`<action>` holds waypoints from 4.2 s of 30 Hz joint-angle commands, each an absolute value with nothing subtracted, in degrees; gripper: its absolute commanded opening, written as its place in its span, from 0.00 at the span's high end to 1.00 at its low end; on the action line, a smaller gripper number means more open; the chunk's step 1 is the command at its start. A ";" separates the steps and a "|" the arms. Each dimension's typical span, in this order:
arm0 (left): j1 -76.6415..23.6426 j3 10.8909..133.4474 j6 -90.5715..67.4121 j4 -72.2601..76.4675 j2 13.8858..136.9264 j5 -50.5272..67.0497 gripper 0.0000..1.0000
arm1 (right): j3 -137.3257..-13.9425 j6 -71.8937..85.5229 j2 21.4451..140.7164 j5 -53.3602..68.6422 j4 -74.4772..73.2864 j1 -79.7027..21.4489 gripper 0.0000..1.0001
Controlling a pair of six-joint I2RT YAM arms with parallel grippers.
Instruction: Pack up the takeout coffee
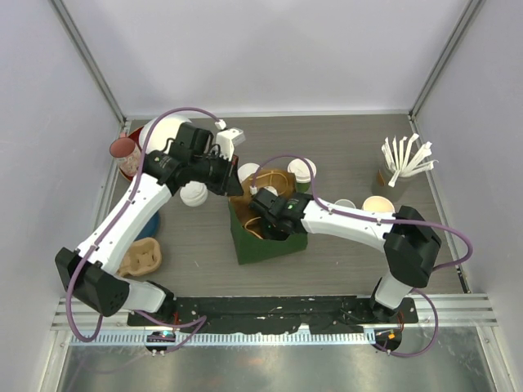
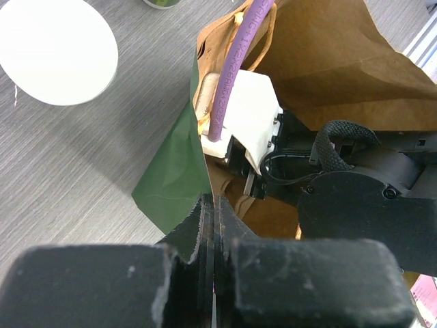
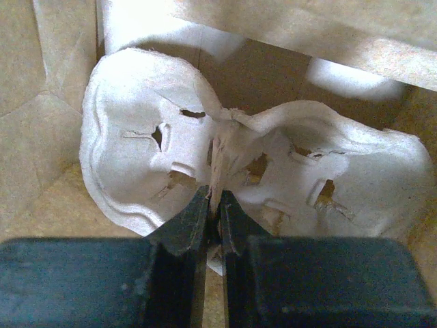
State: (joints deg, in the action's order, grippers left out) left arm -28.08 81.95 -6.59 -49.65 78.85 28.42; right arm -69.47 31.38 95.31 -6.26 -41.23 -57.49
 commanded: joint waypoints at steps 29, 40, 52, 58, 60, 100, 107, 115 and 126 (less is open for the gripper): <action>-28.83 82.53 4.13 -53.00 78.13 29.71 1.00 | -71.54 28.13 87.46 -15.20 -38.06 -62.40 0.12; -28.83 83.32 5.89 -54.23 79.19 29.09 1.00 | -69.44 24.79 82.53 -20.92 -35.25 -63.54 0.11; -28.74 83.76 6.15 -54.49 79.63 29.00 1.00 | -68.91 22.68 77.96 -21.80 -32.44 -64.69 0.10; -28.92 83.76 6.33 -54.41 79.72 28.56 1.00 | -68.64 19.87 73.48 -19.08 -28.66 -65.48 0.10; -28.92 83.67 6.50 -54.58 79.89 28.65 1.00 | -68.29 19.08 71.12 -18.11 -26.64 -65.57 0.10; -30.41 89.73 13.71 -61.61 83.94 30.85 0.78 | -109.34 12.75 80.68 -25.59 -47.28 -44.05 0.00; -30.41 93.07 13.71 -63.63 83.15 31.46 0.57 | -103.55 12.66 79.19 -19.43 -47.46 -38.60 0.00; -30.41 95.88 13.45 -65.12 83.06 31.82 0.37 | -96.87 12.48 77.34 -12.57 -47.64 -29.46 0.00; -30.41 109.67 11.96 -76.63 86.92 25.24 0.25 | -82.36 13.36 72.69 1.73 -37.11 -15.92 0.09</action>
State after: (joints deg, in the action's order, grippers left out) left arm -30.17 103.44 12.78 -70.54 85.23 28.34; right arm -86.52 13.26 76.29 -7.01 -44.69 -18.90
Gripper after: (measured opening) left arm 0.732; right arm 0.949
